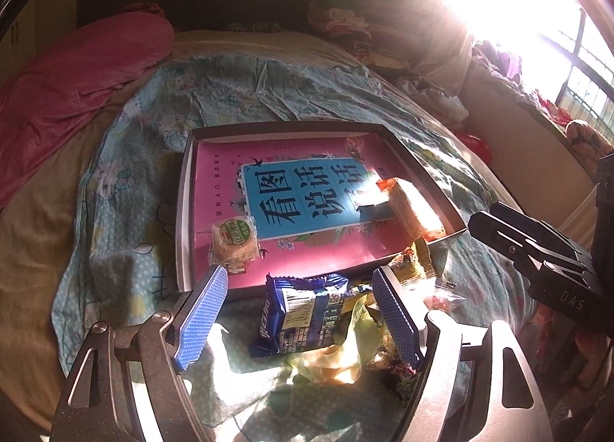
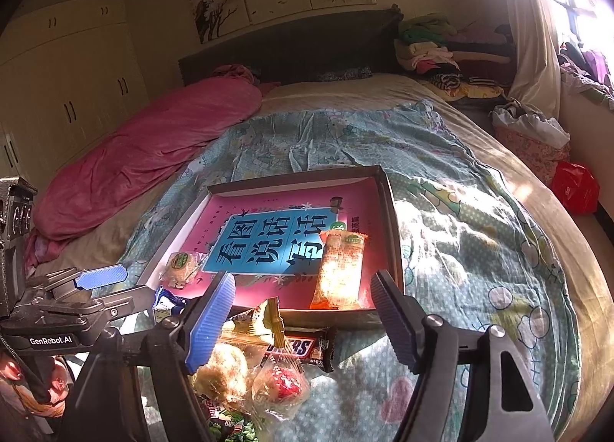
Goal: Organize snacks
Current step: 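Withdraw both grippers from the box back toward the remaining snacks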
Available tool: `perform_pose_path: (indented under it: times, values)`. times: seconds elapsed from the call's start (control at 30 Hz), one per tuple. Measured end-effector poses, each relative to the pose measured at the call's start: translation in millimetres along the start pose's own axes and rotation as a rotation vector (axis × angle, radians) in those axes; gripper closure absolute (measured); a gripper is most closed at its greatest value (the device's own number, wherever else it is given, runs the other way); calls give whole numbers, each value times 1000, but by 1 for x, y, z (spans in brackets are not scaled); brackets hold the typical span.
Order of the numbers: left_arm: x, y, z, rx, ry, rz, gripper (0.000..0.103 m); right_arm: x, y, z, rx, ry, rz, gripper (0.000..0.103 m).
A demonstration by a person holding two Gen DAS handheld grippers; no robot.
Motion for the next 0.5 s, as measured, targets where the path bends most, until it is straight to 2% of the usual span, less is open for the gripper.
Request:
perform_pose_path:
  times: [0.5]
  values:
    - [-6, 3, 23, 34, -43, 8, 24, -11, 2, 4, 1, 5, 6, 29]
Point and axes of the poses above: each gripper's, at about its wrist camera, not at the fingertips, and x roughly the way its jaws point, y to its right, z to its underside, the point moved 6 cm from there along x, roughly the way its jaws point, and after that the axes turned 11 degrees about -z, right-handed, at the moved point
